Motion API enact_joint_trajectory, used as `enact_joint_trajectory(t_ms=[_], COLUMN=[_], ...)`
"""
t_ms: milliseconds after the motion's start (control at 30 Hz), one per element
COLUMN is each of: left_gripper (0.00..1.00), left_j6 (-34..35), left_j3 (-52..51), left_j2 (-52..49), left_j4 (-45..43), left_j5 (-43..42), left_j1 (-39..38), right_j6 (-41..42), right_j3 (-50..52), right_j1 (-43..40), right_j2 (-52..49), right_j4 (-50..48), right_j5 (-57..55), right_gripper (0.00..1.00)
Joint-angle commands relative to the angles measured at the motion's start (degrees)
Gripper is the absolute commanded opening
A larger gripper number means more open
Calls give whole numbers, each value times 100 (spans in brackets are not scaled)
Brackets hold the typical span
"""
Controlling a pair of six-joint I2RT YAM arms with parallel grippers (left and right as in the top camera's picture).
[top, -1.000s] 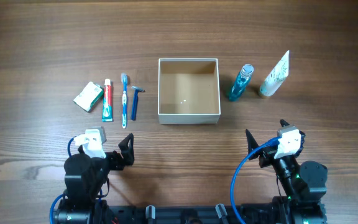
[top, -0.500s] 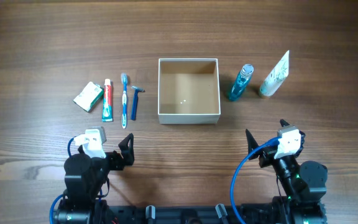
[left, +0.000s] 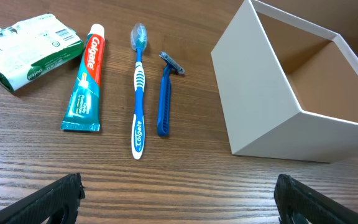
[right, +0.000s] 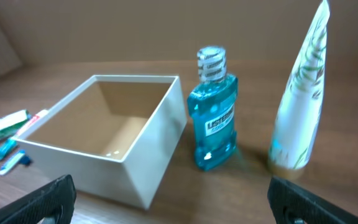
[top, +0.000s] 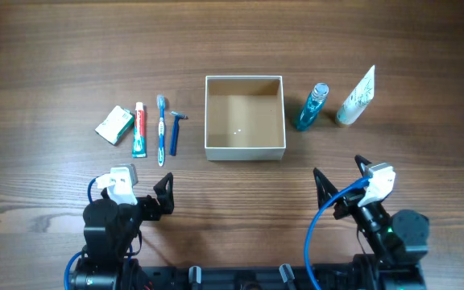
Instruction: Pack container
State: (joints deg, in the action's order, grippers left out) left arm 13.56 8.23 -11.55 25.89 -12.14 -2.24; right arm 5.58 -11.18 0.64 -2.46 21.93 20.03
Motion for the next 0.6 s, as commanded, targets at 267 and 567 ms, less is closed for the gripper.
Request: enact_joint_trajectory(t_ms=[267, 567], left_gripper=[100, 100], left_j6=[-118, -118], left_j3=[-70, -70], left_j2=[24, 24], left_j4=[-2, -2], left_j5=[-240, -240], left_j1=[-33, -33], right_j6=[-37, 951], right_j3=[-5744, -8155], right_j1=[-9, 369], right_j2=[-4197, -6898], right_j4=[3158, 4116], right_j5=[1803, 157], right_gripper=[100, 100])
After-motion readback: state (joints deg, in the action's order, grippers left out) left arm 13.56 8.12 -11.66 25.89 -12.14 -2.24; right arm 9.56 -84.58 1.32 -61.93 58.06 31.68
